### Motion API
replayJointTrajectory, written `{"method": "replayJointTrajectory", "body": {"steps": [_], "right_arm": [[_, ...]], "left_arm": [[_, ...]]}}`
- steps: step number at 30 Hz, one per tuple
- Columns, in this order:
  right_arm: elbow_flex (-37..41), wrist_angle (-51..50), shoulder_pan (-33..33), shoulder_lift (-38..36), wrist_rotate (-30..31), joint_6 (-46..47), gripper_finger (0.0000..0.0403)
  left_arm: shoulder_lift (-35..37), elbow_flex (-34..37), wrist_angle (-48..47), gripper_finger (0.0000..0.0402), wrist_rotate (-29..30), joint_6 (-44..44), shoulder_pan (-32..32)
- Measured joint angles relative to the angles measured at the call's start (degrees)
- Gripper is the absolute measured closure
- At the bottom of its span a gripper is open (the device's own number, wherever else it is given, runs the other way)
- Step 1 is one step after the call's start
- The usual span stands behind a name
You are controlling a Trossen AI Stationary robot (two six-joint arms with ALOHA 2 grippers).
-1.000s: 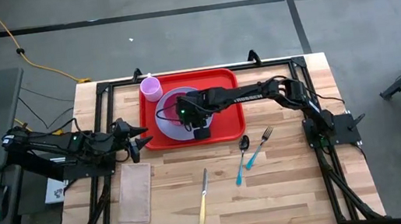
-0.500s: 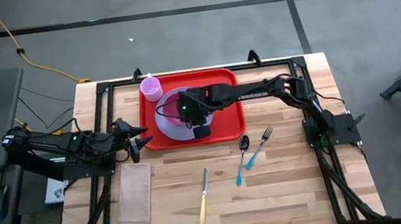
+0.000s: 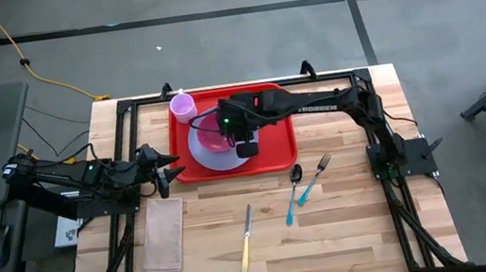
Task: Set up tray
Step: Put the brown napkin on the red serving tray
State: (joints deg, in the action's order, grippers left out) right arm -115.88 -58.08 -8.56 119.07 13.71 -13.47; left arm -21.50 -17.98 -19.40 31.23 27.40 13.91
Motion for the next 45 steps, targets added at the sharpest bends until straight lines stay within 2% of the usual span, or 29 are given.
{"method": "replayJointTrajectory", "body": {"steps": [8, 15, 19, 25, 39, 45], "right_arm": [[-8.62, -19.82, -0.09, -0.05, 0.80, 14.04, 0.0299], [-10.20, -31.74, -0.17, -0.05, 1.12, 20.40, 0.0299], [-9.04, -31.87, 0.04, -0.51, -0.52, 21.36, 0.0299], [-8.87, -31.86, 0.75, -2.05, -0.45, 22.26, 0.0299], [-8.87, -30.51, 4.59, -5.78, -0.18, 26.47, 0.0299], [-8.89, -26.28, 7.27, -6.02, -0.17, 23.70, 0.0299]], "left_arm": [[-0.02, 0.00, -0.02, 0.0172, -1.15, 0.00, 0.00], [0.00, 0.00, -0.02, 0.0172, -2.51, 0.24, 0.00], [0.00, -0.01, -0.01, 0.0172, -3.92, 2.68, 0.00], [0.00, 0.00, -0.02, 0.0172, -4.88, 11.50, -0.02], [-0.02, -0.02, 1.06, 0.0172, -22.23, 29.71, 0.00], [-0.11, -0.32, 6.75, 0.0172, -28.51, 30.59, 0.00]]}}
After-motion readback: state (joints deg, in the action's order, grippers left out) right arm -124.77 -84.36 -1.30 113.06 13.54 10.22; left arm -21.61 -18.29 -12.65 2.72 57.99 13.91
